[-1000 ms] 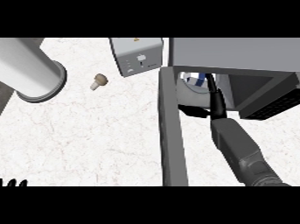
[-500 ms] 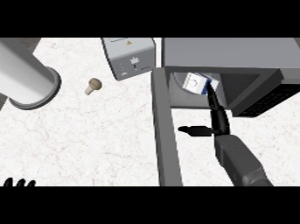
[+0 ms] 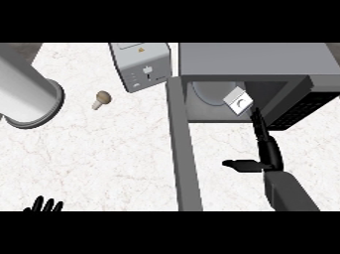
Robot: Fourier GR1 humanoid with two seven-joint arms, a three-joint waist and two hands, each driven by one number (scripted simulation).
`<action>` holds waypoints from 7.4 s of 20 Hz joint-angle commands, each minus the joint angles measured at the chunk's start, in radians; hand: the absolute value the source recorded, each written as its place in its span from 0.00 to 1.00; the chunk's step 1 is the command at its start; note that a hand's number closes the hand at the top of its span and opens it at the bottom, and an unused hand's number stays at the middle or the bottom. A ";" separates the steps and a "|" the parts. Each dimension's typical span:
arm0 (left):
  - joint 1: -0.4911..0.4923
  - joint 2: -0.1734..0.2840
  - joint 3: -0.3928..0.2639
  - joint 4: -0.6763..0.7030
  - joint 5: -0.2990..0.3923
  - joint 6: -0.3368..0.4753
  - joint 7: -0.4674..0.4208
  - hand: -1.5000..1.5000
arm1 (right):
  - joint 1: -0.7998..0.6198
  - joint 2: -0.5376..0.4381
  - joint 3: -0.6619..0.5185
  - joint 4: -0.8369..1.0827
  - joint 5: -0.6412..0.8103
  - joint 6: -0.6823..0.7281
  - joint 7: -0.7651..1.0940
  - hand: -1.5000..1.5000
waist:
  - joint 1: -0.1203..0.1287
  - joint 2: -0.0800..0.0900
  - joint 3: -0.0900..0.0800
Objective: Pick up the milk, place it into the microwave and close the microwave
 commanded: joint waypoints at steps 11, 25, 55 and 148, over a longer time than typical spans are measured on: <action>-0.231 0.008 -0.172 0.168 -0.254 0.000 0.091 1.00 | 0.320 -0.154 -0.014 -0.305 -0.092 0.181 0.023 0.00 | -0.013 0.001 0.000; -0.643 -0.124 -0.239 0.438 -0.356 0.246 0.205 1.00 | 0.403 -0.277 -0.103 -0.327 -0.220 0.322 0.031 0.00 | -0.004 0.006 0.002; -1.217 -0.125 -0.857 0.911 0.064 0.581 0.261 0.00 | 0.415 -0.367 -0.010 -0.614 -0.359 0.474 0.151 0.00 | -0.106 0.019 -0.002; -1.685 -0.126 -0.451 1.151 0.842 0.943 0.239 1.00 | 0.258 -0.530 0.486 -1.421 -0.663 0.803 0.738 1.00 | -0.357 0.105 -0.008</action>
